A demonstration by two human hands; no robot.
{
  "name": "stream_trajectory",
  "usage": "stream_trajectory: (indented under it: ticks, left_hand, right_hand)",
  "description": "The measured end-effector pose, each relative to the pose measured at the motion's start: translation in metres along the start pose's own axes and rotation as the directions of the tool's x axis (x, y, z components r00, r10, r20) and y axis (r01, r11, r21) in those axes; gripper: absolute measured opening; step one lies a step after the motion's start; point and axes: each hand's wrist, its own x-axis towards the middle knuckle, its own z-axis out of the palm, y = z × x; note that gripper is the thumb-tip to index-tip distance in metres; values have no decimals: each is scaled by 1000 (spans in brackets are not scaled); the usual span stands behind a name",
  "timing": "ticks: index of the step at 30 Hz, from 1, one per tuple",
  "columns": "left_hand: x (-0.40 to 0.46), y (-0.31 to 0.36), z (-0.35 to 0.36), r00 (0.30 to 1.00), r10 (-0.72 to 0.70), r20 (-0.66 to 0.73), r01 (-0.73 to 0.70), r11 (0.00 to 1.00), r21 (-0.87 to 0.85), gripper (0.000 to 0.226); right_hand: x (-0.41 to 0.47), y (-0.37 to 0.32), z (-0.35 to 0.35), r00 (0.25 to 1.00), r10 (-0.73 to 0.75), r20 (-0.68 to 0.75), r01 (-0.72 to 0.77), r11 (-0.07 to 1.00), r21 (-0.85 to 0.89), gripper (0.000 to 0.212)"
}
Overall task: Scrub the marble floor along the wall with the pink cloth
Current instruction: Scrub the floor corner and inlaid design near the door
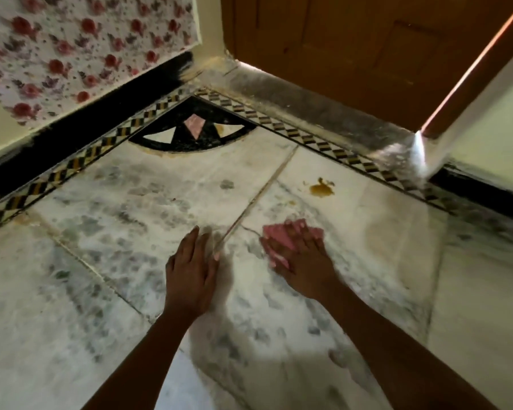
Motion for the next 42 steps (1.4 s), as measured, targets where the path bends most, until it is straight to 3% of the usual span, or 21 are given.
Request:
stream_trajectory:
  ticks: [2,4,6,8,11,15,17,20,22,24,27,30,35,38,40,42]
  left_hand:
    - [7,15,8,1000,6,17,-5,1000,-16,71]
    - [17,24,18,998,48,49,-48,999,-4,74]
    - [29,28,30,987,137,81,-144,986,86,75]
    - [45,31,37,977,191,94,-204,966,157,73]
    - [66,32,43,983,163,82,-174,974,143,67]
    - [62,34,49,992,124,-10,-121,981,154,60]
    - [60,35,51,992,124,-31,-117,980,161,56]
    - [62,34,52,990,128,-56,-117,978,171,55]
    - [62,33,55,989,134,-66,-122,978,168,56]
    - [62,35,55,988,137,-68,-122,975,188,57]
    - [60,41,53,992,111,-67,-92,966,241,57]
    - [65,52,55,996,44,-74,-23,965,263,58]
    - [68,80,79,994,7,-105,16,975,221,60]
    - [66,81,84,992,21,-128,8,974,224,58]
    - [66,81,82,990,20,-136,8,979,201,58]
    - [65,81,80,989,20,-146,8,982,187,59]
  right_hand:
    - [-29,26,0,997,-48,67,50,998,-30,64]
    - [-40,41,-10,976,198,90,-197,980,-19,65]
    - [-20,41,-20,853,496,160,-510,858,57,67]
    - [12,26,-28,786,594,173,-617,770,159,74]
    - [35,-3,-23,835,522,177,-546,827,134,79]
    - [-24,-6,-8,942,332,-48,-327,941,87,81]
    - [-45,19,-10,923,384,-18,-381,919,100,89]
    - [-21,46,-23,806,590,45,-590,795,142,97]
    - [12,49,-24,768,634,90,-639,749,176,96]
    - [23,47,-21,822,563,87,-569,807,157,93]
    - [-14,50,-16,940,341,6,-339,930,142,80]
    - [-52,58,-16,967,243,-76,-230,961,151,65]
    - [-47,74,-36,876,437,-202,-413,898,153,64]
    - [-36,80,-61,854,445,-270,-472,881,-39,38]
    - [-31,79,-83,813,515,-271,-519,852,65,24]
    - [-27,75,-104,784,600,-156,-544,787,292,18]
